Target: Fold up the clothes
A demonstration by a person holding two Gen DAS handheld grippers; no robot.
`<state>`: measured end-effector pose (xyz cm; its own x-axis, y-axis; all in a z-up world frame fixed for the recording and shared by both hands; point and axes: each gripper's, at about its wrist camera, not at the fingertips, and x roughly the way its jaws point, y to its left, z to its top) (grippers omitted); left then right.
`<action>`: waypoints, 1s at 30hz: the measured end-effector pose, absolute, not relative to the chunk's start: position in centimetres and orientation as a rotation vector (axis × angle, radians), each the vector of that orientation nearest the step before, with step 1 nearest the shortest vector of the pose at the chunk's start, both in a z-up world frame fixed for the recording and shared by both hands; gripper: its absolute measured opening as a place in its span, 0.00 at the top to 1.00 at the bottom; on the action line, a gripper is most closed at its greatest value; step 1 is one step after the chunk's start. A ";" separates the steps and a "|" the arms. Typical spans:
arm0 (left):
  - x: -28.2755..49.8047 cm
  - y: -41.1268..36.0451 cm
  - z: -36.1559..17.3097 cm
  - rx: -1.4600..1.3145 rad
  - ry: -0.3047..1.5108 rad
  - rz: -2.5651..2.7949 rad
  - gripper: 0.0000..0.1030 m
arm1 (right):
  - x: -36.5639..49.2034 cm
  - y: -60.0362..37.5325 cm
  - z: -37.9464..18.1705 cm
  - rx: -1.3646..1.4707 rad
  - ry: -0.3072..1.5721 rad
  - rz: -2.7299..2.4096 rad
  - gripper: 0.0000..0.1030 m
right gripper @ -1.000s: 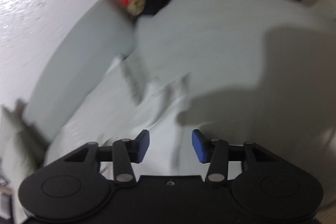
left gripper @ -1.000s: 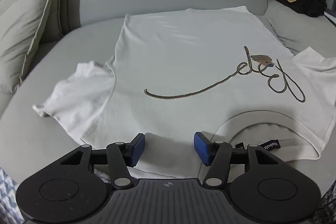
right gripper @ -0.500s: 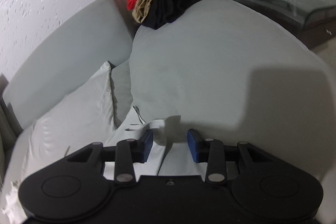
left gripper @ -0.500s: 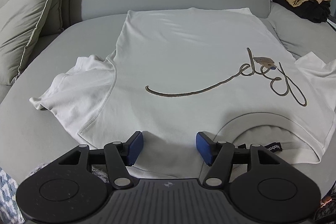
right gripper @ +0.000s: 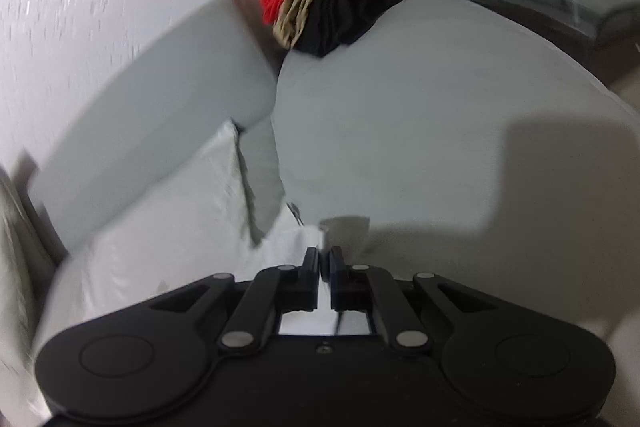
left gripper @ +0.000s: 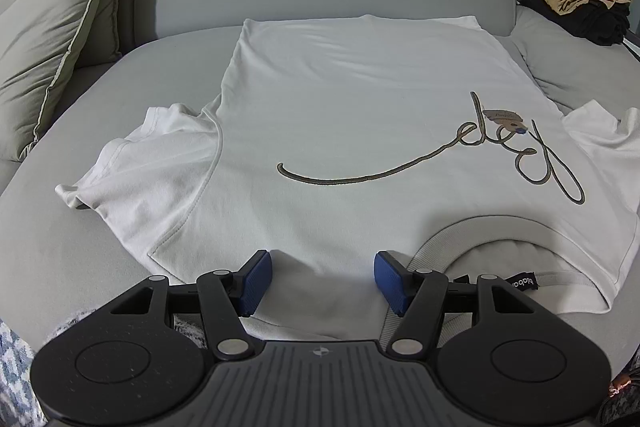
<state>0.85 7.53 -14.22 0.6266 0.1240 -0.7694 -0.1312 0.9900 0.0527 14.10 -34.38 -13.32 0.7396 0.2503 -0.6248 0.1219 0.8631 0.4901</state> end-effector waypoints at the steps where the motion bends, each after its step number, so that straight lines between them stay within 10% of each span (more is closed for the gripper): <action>1: 0.8 7.6 -14.2 -0.010 0.881 0.146 0.41 | 13.7 -34.9 -13.0 0.589 0.727 0.073 0.96; 10: 0.7 7.8 -14.1 -0.028 0.876 0.139 0.41 | 13.2 -34.4 -10.9 0.713 0.694 0.073 0.97; 26: 0.5 7.9 -14.2 -0.040 0.872 0.133 0.42 | 8.9 -14.0 -12.1 -0.263 0.758 0.510 0.96; 30: 0.6 7.9 -14.2 -0.037 0.873 0.134 0.41 | 8.6 -15.0 -12.4 -0.178 0.815 0.528 0.79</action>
<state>0.55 7.93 -14.20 0.6345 0.1020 -0.7661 -0.1320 0.9910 0.0226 8.57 -15.02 -12.44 0.5655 0.3792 -0.7324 -0.5132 0.8570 0.0474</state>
